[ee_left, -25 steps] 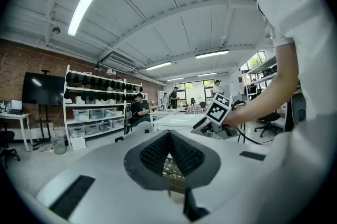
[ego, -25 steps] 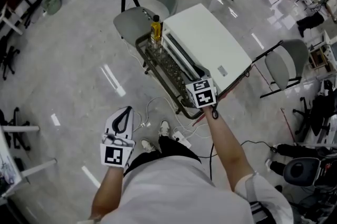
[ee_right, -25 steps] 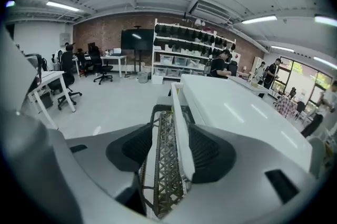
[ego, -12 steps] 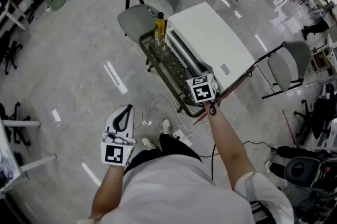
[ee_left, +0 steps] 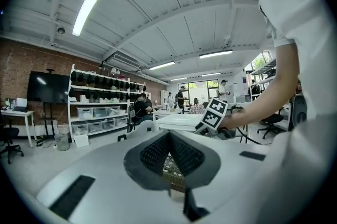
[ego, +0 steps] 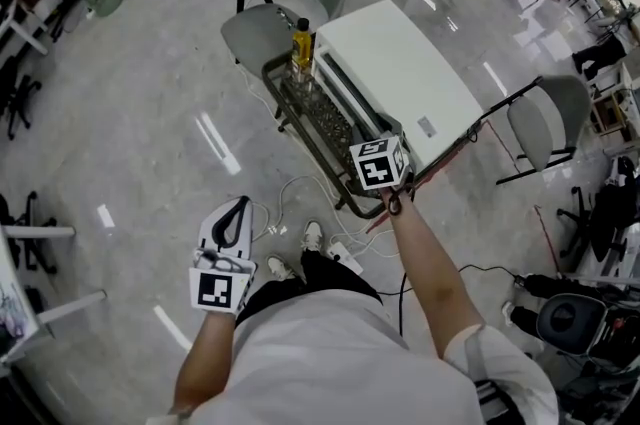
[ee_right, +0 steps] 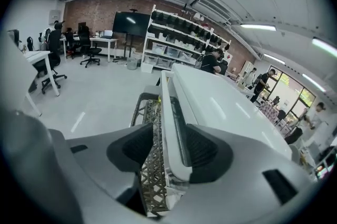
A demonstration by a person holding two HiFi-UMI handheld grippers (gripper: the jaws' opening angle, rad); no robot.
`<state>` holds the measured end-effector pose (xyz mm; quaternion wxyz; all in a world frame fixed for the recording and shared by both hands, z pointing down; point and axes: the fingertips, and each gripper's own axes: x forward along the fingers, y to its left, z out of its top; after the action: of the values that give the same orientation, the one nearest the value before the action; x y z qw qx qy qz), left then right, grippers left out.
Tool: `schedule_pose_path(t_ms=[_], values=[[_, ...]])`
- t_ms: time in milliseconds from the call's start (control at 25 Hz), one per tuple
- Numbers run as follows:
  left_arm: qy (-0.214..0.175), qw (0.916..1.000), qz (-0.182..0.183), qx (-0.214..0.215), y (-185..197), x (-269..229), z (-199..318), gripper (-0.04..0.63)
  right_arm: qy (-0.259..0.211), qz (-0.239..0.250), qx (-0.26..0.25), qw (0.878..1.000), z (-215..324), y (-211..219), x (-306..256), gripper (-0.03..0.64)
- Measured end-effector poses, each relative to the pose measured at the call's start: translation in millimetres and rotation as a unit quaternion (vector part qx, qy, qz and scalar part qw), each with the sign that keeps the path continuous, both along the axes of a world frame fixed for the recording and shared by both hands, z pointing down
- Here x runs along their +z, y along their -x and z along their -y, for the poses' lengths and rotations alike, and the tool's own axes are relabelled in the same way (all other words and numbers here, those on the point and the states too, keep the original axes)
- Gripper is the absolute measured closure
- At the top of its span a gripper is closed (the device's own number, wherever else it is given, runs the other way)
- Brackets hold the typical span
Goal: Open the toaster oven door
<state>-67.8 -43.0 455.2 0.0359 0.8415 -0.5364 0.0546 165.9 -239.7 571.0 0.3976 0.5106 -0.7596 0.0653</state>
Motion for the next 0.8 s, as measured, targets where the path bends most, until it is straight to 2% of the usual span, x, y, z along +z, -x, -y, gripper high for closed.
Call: schedule_pose_path(t_ms=[120, 360, 480, 640, 720, 800], values=[[-0.001, 1.0, -0.002, 0.0, -1, 0, -1, 0.578, 0.006, -0.023, 0.002, 1.0, -1, -2, 3, 0.413], [0.002, 1.0, -0.006, 0.001, -1, 0, -1, 0.578, 0.016, -0.015, 0.001, 1.0, 0, 0, 0, 0.431], [0.005, 1.0, -0.008, 0.001, 0, 3, -2, 0.578, 0.027, -0.045, -0.007, 0.999, 0, 0, 5, 0.441], [0.006, 0.9999, -0.012, 0.005, -1, 5, -1, 0.578, 0.044, -0.099, -0.043, 0.993, -4, 3, 14, 0.471], [0.005, 0.9999, -0.014, 0.008, -3, 6, -1, 0.578, 0.051, -0.093, -0.047, 0.993, -6, 6, 15, 0.509], [0.004, 0.9998, -0.015, 0.012, -5, 7, -1, 0.578, 0.054, -0.084, -0.049, 0.994, -9, 11, 15, 0.512]])
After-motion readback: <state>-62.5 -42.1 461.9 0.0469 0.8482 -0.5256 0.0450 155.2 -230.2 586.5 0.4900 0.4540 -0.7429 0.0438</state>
